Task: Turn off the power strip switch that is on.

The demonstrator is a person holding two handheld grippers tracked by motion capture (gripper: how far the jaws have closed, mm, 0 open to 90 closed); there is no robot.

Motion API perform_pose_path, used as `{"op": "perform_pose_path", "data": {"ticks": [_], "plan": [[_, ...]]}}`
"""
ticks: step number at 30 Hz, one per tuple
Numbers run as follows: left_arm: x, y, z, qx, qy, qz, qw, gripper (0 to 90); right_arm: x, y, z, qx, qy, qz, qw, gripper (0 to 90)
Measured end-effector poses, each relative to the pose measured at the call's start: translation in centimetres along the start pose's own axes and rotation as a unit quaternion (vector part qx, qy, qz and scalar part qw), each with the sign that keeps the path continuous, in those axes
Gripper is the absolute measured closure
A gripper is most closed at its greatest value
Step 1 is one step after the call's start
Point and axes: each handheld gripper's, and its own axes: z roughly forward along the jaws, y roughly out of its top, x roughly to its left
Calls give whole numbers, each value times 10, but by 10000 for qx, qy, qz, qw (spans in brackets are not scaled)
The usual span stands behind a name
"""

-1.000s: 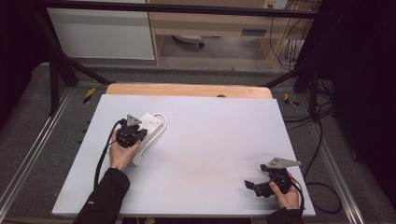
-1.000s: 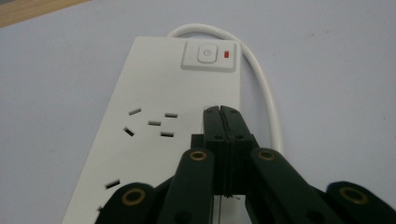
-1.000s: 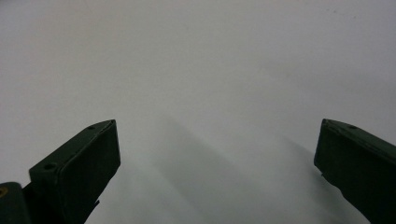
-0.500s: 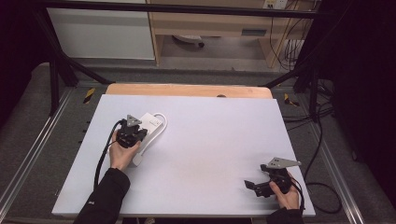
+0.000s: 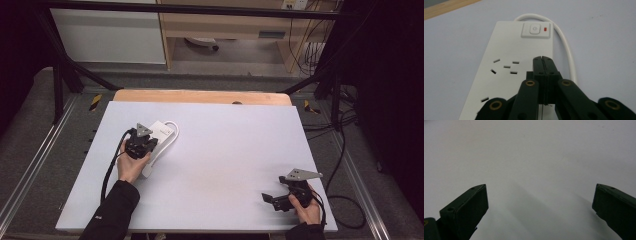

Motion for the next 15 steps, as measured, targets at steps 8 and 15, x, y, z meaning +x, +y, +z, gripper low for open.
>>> {"op": "perform_pose_path", "data": {"ticks": [8,15], "plan": [[2,-3,1,-18,-54,-52,10000,899,0,0,0,2,2,-10,10000,9],[1,-3,1,-20,-50,-20,10000,899,0,0,0,4,0,5,10000,9]]}}
